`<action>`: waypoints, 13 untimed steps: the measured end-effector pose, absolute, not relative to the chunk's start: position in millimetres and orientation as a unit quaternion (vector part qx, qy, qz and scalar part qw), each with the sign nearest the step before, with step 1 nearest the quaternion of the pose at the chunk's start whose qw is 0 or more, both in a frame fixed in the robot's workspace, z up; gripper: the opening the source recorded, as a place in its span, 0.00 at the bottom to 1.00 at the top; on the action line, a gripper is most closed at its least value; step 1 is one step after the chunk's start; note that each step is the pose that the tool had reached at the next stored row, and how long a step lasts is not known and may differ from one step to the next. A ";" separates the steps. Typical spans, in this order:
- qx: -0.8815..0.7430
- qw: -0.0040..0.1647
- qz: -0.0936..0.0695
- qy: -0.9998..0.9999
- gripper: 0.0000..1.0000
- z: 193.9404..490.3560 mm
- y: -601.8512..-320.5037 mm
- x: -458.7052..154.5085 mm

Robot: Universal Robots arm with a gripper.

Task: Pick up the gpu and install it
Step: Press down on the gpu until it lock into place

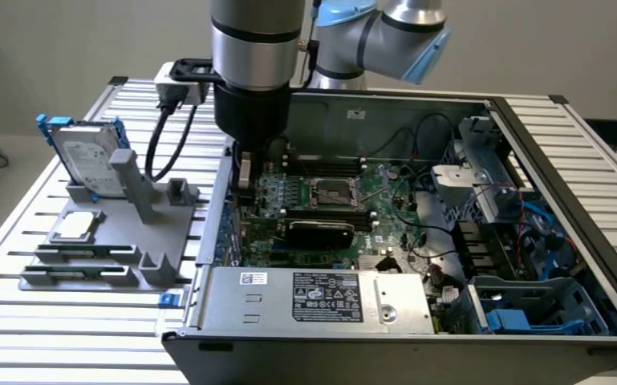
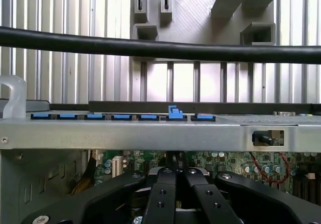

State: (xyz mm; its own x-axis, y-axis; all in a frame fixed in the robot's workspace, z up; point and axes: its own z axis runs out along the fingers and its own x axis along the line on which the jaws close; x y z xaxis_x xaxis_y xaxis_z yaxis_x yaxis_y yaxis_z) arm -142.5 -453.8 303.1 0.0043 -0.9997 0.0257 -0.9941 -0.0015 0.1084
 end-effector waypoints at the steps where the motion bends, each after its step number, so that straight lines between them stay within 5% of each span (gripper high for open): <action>1: 0.707 0.047 -0.029 -0.705 0.11 302.4 -453.8 -142.6; 13: 0.707 0.047 -0.029 -0.705 0.11 299.9 -453.6 -142.6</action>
State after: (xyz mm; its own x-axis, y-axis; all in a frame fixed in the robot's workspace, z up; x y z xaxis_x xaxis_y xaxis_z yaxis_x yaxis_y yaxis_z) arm -142.6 -453.6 299.9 0.0044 -0.9997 0.0258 -0.9942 -0.0016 0.1073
